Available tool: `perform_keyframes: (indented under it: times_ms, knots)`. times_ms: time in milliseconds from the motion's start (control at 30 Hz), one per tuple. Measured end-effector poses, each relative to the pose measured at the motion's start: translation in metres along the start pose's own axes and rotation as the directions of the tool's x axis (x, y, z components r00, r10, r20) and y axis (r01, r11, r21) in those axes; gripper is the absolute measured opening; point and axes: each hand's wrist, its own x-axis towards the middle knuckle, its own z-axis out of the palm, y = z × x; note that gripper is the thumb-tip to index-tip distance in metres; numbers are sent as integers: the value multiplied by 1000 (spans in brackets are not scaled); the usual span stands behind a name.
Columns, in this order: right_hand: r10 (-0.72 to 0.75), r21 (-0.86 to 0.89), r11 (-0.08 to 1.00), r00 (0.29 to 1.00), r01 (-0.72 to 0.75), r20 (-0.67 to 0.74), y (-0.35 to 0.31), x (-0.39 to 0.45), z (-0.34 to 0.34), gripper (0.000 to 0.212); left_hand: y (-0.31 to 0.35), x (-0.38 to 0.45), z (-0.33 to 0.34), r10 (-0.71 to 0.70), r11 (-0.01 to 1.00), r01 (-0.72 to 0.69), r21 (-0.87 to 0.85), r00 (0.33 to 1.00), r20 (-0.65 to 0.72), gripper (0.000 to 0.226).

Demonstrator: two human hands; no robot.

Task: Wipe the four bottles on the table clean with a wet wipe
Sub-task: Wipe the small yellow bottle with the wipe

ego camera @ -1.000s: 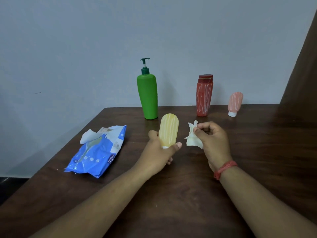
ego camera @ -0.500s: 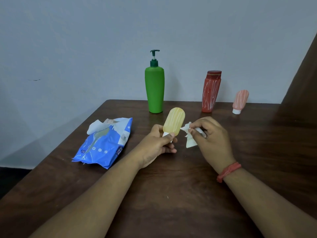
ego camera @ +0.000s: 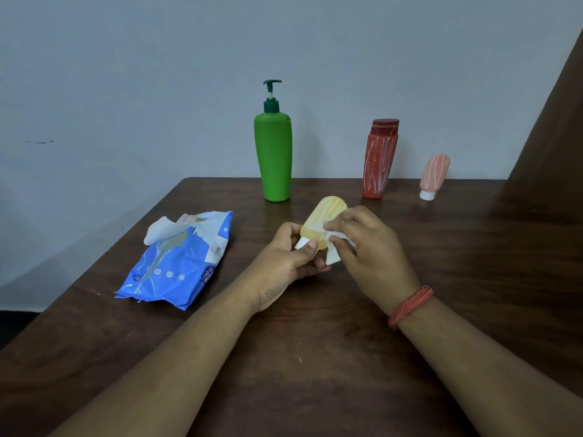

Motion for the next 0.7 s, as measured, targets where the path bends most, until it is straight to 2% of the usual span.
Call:
perform_keyframes:
  times_ms: [100,233,367,533,633,700]
  knots:
    - [8,30,1000,1000,-8,-3,0,-1,-1,24,-1,-1,5,2,999,-3,-38,1000,-22,28]
    - [-74,62,996,995,70,63,-3,-3,0,18,-1,-2,7,-1,995,-6,-97,997,-75,23]
    - [44,17,999,996,-43,-73,4,2,-7,17,-1,-2,8,-24,997,20,-71,998,-62,24]
    - [-54,58,997,997,51,49,2,-3,-3,15,1,-4,6,-42,990,30,-135,995,-85,19]
    - [44,26,999,996,-42,-73,10,3,-8,13,2,-6,8,-54,990,43,-133,996,-75,20]
    - [50,42,998,997,-48,-53,10,2,-9,12,2,-6,8,-57,988,45,-149,996,-75,18]
